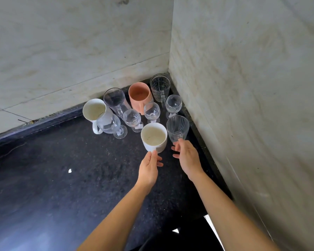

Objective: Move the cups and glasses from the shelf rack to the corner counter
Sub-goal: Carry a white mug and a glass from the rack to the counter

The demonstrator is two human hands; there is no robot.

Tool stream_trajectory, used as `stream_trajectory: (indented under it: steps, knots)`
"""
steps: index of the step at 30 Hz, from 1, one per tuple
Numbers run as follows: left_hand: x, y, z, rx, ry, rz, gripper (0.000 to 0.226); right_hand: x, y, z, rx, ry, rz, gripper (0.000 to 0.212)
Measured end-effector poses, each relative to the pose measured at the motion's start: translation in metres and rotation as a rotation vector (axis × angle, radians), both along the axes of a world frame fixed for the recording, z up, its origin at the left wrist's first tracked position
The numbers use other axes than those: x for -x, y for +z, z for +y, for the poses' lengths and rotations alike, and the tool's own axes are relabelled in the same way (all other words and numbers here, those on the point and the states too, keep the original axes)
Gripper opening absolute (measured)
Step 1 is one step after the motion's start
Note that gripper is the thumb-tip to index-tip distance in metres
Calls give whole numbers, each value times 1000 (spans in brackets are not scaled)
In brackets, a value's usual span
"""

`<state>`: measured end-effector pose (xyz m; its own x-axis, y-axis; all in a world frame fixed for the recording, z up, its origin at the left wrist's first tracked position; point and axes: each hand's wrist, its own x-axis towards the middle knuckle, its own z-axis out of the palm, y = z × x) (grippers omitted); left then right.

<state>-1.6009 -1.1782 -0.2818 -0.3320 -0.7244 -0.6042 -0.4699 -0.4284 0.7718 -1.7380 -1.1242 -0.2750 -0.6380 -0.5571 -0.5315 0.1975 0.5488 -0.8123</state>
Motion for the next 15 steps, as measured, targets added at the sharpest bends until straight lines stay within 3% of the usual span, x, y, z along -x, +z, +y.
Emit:
stream_trajectory:
  steps: [5, 10, 15]
  knots:
    - [4, -5, -13, -4, -66, -7, 36, 7, -6, -5, -15, 70, 4, 37]
    - [4, -2, -14, -53, -144, -81, 33, 4, -2, -6, -72, 115, 123, 33]
    - [-7, 10, -19, -5, -217, -159, 42, 4, 9, -5, -167, 96, 212, 33]
